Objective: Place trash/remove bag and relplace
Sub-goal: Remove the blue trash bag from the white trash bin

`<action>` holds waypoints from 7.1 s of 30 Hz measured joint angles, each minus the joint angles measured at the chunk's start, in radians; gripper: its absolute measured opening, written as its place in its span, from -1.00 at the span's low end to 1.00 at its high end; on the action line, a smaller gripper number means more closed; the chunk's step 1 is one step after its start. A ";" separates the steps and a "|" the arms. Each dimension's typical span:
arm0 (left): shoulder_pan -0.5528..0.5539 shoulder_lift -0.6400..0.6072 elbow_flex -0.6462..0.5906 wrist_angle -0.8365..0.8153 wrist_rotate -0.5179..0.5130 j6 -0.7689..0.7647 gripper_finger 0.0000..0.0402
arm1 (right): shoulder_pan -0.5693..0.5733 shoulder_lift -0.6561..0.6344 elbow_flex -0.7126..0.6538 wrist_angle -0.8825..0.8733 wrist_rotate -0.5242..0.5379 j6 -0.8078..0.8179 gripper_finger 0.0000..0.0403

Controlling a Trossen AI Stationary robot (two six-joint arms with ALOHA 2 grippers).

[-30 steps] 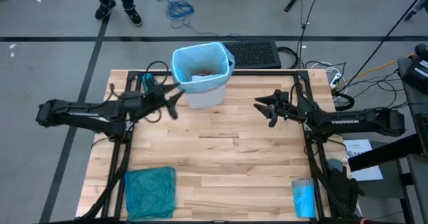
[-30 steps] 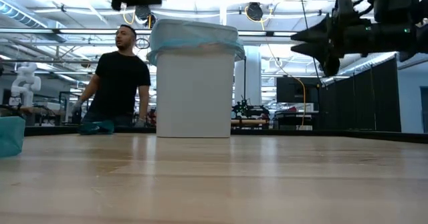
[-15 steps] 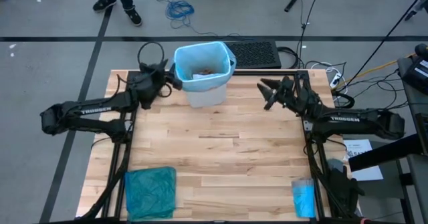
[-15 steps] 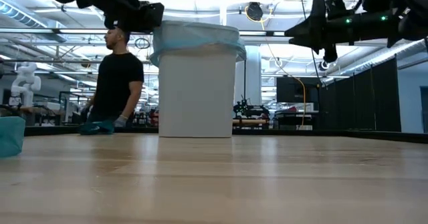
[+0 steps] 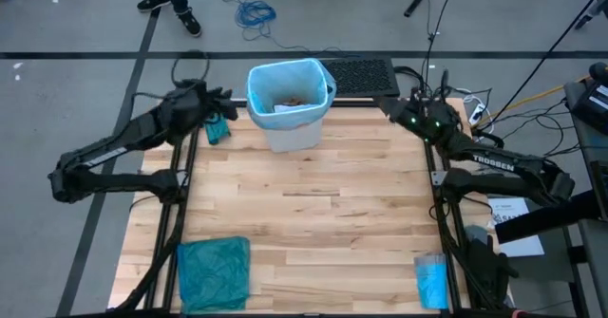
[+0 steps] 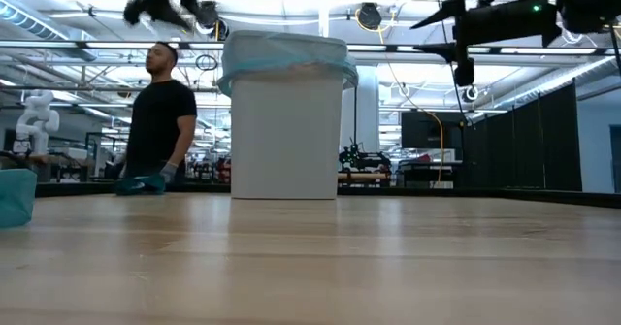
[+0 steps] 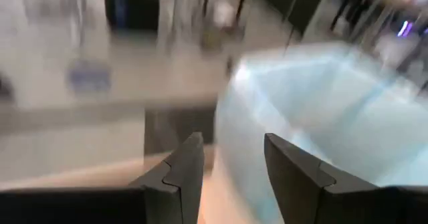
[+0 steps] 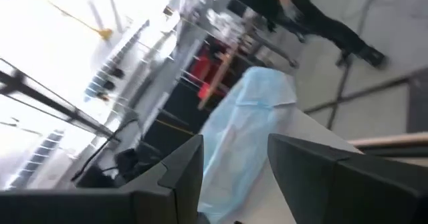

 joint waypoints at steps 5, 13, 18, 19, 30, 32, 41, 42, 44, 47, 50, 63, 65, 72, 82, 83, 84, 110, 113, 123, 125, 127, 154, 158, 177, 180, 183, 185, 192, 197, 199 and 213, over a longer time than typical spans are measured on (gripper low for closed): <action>0.109 0.002 -0.010 0.015 0.353 -0.104 -0.24 | -0.079 0.105 0.135 -0.051 -0.157 -0.010 -0.21; 0.289 0.000 -0.010 0.034 0.525 -0.105 -0.24 | -0.136 0.319 0.296 -0.059 -0.367 -0.050 -0.21; 0.440 0.030 -0.010 0.024 0.763 -0.076 -0.24 | -0.137 0.372 0.305 -0.054 -0.365 -0.074 -0.21; 0.461 0.040 -0.013 0.029 0.794 -0.075 -0.24 | -0.139 0.373 0.305 -0.053 -0.365 -0.076 -0.21; 0.547 0.113 -0.031 0.035 0.886 -0.038 -0.24 | -0.140 0.367 0.305 -0.041 -0.361 -0.070 -0.21; 0.554 0.119 -0.031 0.033 0.904 -0.022 -0.24 | -0.140 0.367 0.305 -0.041 -0.361 -0.069 -0.21; 0.573 0.127 -0.031 0.028 0.906 -0.017 -0.24 | -0.140 0.367 0.305 -0.041 -0.361 -0.084 -0.21; 0.573 0.127 -0.031 0.026 0.906 -0.017 -0.24 | -0.140 0.367 0.305 -0.041 -0.361 -0.085 -0.21; 0.572 0.127 -0.031 0.026 0.906 -0.017 -0.24 | -0.140 0.367 0.305 -0.041 -0.361 -0.088 -0.21; 0.572 0.127 -0.031 0.025 0.906 -0.017 -0.24 | -0.140 0.367 0.305 -0.042 -0.361 -0.095 -0.21; 0.572 0.127 -0.031 0.025 0.906 -0.017 -0.24 | -0.140 0.367 0.305 -0.042 -0.361 -0.103 -0.21; 0.572 0.127 -0.031 0.024 0.910 -0.017 -0.24 | -0.140 0.367 0.305 -0.043 -0.361 -0.108 -0.21; 0.572 0.127 -0.031 0.024 0.916 -0.017 -0.24 | -0.140 0.367 0.305 -0.044 -0.361 -0.112 -0.21; 0.572 0.127 -0.031 0.014 0.922 -0.017 -0.24 | -0.140 0.367 0.305 -0.114 -0.361 -0.113 -0.21; 0.572 0.127 -0.031 0.003 0.878 0.005 -0.24 | -0.140 0.386 0.305 -0.114 -0.329 -0.063 -0.21; 0.572 0.127 -0.031 0.002 0.877 0.012 -0.24 | -0.138 0.399 0.305 -0.120 -0.333 -0.059 -0.21; 0.572 0.127 -0.031 0.002 0.875 0.016 -0.24 | -0.132 0.412 0.305 -0.122 -0.333 -0.058 -0.21; 0.572 0.129 -0.031 -0.065 0.863 0.060 -0.24 | -0.095 0.611 0.305 0.229 -0.366 0.066 -0.21; 0.572 0.129 -0.031 -0.064 0.863 0.060 -0.24 | -0.089 0.611 0.305 0.274 -0.370 0.082 -0.21; 0.572 0.129 -0.031 -0.064 0.862 0.058 -0.24 | -0.059 0.611 0.305 0.334 -0.373 0.094 -0.21; 0.572 0.129 -0.031 -0.064 0.862 0.060 -0.24 | -0.058 0.611 0.305 0.326 -0.369 0.090 -0.21; 0.572 0.129 -0.031 -0.064 0.862 0.060 -0.24 | -0.058 0.611 0.305 0.321 -0.366 0.089 -0.21; 0.609 0.160 -0.231 0.165 1.080 -0.135 -0.24 | -0.059 0.610 0.305 0.320 -0.361 0.071 -0.21; 0.627 0.159 -0.321 0.422 1.187 -0.291 -0.24 | -0.059 0.610 0.305 0.325 -0.361 0.080 -0.21; 0.729 0.075 -0.465 0.720 1.380 -0.498 -0.24 | -0.059 0.610 0.305 0.327 -0.361 0.098 -0.21; 0.727 0.075 -0.465 0.720 1.381 -0.498 -0.24 | -0.059 0.610 0.305 0.327 -0.361 0.098 -0.21; 0.720 0.075 -0.465 0.724 1.380 -0.489 -0.24 | -0.059 0.610 0.305 0.327 -0.361 0.097 -0.21; 0.712 0.076 -0.465 0.724 1.373 -0.475 -0.24 | -0.059 0.610 0.305 0.327 -0.361 0.097 -0.21; 0.690 0.076 -0.465 0.723 1.351 -0.469 -0.24 | -0.059 0.610 0.305 0.327 -0.356 0.093 -0.21; 0.668 0.076 -0.465 0.723 1.340 -0.461 -0.24 | -0.059 0.610 0.305 0.327 -0.355 0.090 -0.21; 0.661 0.077 -0.465 0.723 1.334 -0.459 -0.24 | -0.059 0.610 0.305 0.327 -0.355 0.090 -0.21; 0.607 0.077 -0.465 0.723 1.280 -0.445 -0.24 | -0.059 0.610 0.305 0.327 -0.355 0.090 -0.21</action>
